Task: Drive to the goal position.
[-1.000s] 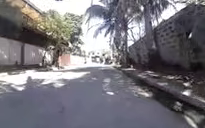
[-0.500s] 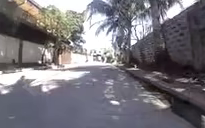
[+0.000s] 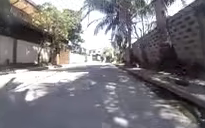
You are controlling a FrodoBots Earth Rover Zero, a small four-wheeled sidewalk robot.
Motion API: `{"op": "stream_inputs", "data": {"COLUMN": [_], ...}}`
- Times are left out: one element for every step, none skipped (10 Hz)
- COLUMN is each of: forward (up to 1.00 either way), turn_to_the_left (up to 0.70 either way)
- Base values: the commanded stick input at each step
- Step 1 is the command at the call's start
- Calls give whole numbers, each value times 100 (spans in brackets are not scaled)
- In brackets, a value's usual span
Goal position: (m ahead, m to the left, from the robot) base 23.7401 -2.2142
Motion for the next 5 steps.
{"op": "stream_inputs", "data": {"forward": [100,100,100,100,100], "turn_to_the_left": [0,0,0,0,0]}}
